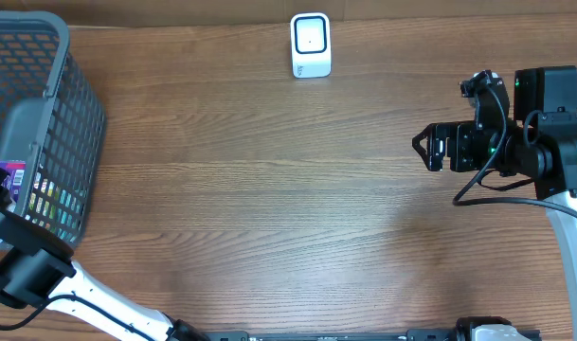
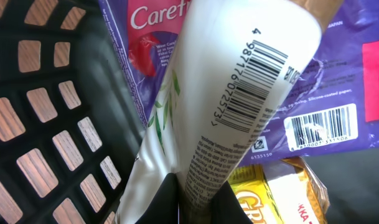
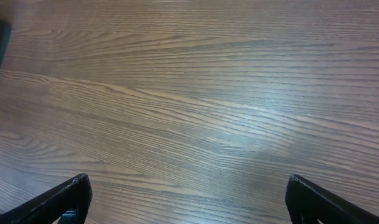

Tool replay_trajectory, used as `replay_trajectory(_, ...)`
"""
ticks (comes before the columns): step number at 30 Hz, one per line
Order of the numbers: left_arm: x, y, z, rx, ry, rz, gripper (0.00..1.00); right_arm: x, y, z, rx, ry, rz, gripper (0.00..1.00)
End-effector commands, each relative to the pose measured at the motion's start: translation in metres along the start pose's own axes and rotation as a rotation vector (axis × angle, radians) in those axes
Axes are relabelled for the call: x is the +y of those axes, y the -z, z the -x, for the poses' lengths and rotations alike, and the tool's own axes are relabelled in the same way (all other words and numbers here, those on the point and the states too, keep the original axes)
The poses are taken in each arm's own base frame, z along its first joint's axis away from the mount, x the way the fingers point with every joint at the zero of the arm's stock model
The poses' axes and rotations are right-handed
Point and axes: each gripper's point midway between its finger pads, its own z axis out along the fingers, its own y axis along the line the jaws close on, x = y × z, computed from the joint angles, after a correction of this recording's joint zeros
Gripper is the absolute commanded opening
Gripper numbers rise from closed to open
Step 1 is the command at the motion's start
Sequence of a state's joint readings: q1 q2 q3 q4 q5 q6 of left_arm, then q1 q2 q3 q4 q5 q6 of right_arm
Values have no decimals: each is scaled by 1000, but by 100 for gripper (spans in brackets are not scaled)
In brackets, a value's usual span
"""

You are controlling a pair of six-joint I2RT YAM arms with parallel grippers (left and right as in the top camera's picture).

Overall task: Scan the item barcode
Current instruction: 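Grasp the white tube in the basket with the left gripper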

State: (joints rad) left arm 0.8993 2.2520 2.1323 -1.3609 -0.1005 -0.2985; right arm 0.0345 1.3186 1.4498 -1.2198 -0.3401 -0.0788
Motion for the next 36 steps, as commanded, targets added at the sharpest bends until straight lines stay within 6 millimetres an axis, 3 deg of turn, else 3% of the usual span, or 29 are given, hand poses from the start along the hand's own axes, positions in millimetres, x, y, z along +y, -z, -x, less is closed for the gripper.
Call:
replay_trajectory(1,-20,5,-5,39,-35,-121,4,3,7,9,-34,13,-1,100)
replay_trajectory(6,-27,79,9,-106,-34,-226,4,4,7,10,-36,14,0,100)
replay_trajectory(8,-29,121,10,-191,-40,-269,4,4,7,10,-36,14,0,100)
replay_trajectory(13,-28,200,-6,-360,-68,-319,4,4,7,10,-37,15,0,100)
replay_trajectory(16,-27,224,-19,-405,-80,-329,4,4,7,10,-37,15,0,100)
replay_trajectory(21,-20,218,-30,-357,-44,-302,4,3,7,10,-37,15,-1,100)
replay_trajectory(27,-20,214,-30,-339,6,-305,4,4,7,10,-36,14,0,100)
replay_trajectory(28,-19,213,-29,-339,7,-302,11,4,7,10,-37,15,0,100)
replay_trajectory(30,-14,209,-27,-342,15,-265,43,3,7,10,-37,15,0,100)
replay_trajectory(32,-10,200,-25,-337,25,-229,81,3,7,10,-36,14,0,100)
replay_trajectory(34,-6,189,-23,-325,38,-200,95,3,6,10,-33,13,0,100)
replay_trajectory(36,-2,168,-22,-291,43,-158,99,3,6,9,-31,12,0,100)
